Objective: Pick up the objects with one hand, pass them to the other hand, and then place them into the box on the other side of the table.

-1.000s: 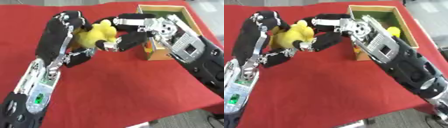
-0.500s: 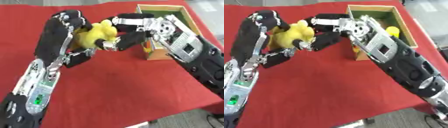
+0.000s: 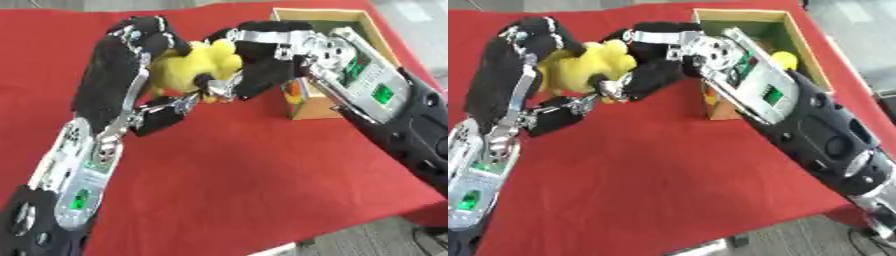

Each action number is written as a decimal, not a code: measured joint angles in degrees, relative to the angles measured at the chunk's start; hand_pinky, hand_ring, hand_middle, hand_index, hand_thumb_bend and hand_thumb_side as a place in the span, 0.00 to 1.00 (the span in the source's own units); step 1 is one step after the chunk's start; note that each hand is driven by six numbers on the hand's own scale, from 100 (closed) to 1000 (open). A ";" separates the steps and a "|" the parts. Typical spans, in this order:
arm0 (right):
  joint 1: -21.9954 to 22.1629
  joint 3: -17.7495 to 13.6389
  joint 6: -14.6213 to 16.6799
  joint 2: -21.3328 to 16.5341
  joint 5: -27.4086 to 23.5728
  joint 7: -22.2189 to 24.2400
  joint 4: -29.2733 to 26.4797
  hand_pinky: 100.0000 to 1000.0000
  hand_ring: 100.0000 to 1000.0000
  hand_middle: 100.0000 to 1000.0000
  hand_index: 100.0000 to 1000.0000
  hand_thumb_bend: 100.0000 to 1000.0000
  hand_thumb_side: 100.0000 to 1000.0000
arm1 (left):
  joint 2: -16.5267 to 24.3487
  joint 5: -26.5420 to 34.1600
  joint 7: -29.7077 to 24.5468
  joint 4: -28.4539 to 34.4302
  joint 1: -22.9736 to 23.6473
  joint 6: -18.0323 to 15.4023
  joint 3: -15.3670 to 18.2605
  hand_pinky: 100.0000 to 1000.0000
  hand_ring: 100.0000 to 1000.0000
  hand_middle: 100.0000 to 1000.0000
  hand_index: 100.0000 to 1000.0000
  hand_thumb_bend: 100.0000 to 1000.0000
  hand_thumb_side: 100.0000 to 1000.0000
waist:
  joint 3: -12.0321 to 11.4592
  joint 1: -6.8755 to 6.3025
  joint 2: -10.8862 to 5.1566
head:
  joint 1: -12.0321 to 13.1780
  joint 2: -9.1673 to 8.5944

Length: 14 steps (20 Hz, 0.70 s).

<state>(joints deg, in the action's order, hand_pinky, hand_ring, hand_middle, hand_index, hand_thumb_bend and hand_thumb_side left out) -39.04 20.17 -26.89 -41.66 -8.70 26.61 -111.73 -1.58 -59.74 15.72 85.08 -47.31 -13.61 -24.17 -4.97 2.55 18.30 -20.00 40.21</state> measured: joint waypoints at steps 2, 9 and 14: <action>0.20 -0.06 -0.23 -0.01 -0.42 0.12 -0.19 0.83 0.81 0.27 0.44 0.00 0.18 | 0.00 -0.47 0.30 -0.05 0.00 0.42 0.00 0.71 0.63 0.55 0.76 0.76 0.00 | 0.00 0.00 0.00 | -0.06 -0.02; 0.28 -0.60 -0.52 -0.40 -1.29 0.49 -0.85 0.82 0.80 0.26 0.42 0.00 0.11 | -0.02 -3.99 0.84 -1.17 0.04 4.88 0.05 0.78 0.71 0.64 0.87 1.00 0.37 | 0.19 -0.06 0.00 | 0.11 -0.05; 0.77 -0.86 -0.47 -0.42 -1.64 0.46 -1.28 0.82 0.80 0.25 0.42 0.00 0.10 | -0.02 -5.51 2.17 -1.61 0.19 8.41 0.52 0.79 0.72 0.65 0.88 1.00 0.40 | 0.28 -0.08 0.00 | 0.22 -0.05</action>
<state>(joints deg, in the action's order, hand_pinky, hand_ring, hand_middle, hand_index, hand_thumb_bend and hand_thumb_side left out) -38.26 19.31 -27.36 -42.08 -10.34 27.07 -113.01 -1.60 -65.25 17.89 83.47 -47.13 -5.20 -23.65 -4.70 2.47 18.30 -19.78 40.16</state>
